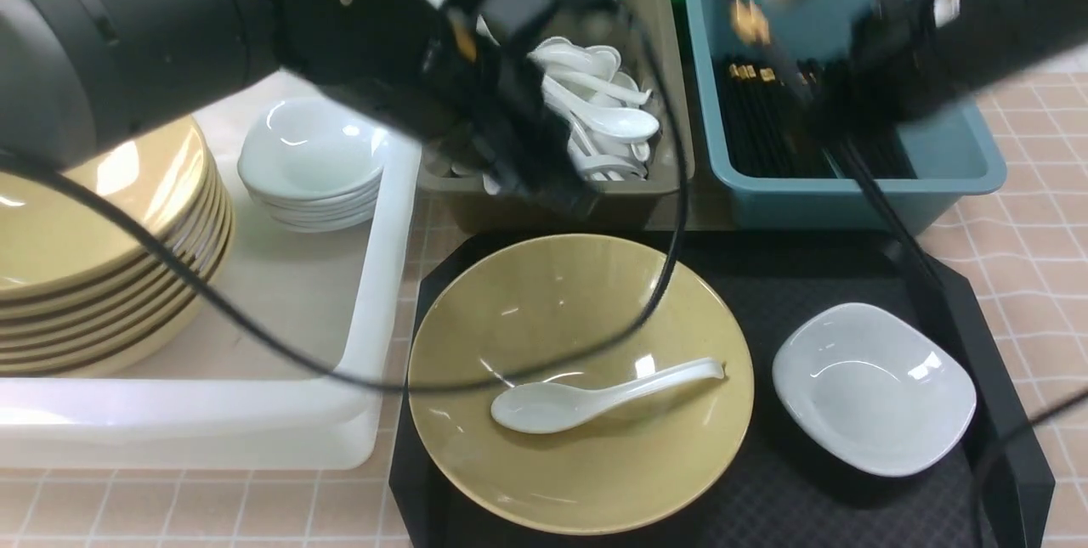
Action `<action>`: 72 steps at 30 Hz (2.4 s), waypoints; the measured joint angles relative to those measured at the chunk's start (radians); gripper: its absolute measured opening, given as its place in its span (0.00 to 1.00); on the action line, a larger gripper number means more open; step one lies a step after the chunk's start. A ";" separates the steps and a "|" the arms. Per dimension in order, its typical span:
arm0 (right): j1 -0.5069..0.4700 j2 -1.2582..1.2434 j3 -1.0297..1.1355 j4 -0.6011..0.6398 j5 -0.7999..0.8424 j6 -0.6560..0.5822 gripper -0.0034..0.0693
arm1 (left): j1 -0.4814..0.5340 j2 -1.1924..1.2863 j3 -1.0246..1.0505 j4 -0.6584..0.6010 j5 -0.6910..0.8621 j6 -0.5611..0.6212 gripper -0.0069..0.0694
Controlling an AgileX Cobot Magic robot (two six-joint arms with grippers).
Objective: On brown table put chopsticks spoon bowls plates into blue grey white boxes.
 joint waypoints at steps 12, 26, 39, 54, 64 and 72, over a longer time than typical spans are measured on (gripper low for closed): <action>-0.171 0.373 -0.340 -0.011 -0.250 0.236 0.27 | 0.000 0.028 -0.216 0.082 -0.122 -0.054 0.09; -0.164 0.410 -0.540 0.020 0.329 0.032 0.70 | 0.228 -0.008 -0.216 -0.007 0.272 -0.088 0.09; 0.115 0.173 -0.279 0.085 0.534 -0.338 0.71 | 0.243 -0.337 0.218 -0.089 0.310 0.003 0.09; 0.363 0.286 -0.100 0.091 0.459 -0.737 0.71 | 0.243 -0.500 0.537 -0.097 0.093 0.008 0.09; 0.363 0.399 -0.100 0.076 0.439 -0.741 0.62 | 0.243 -0.500 0.538 -0.098 0.078 0.025 0.09; 0.363 0.404 -0.187 0.015 0.457 -0.706 0.27 | 0.314 -0.495 0.533 -0.092 0.034 -0.012 0.09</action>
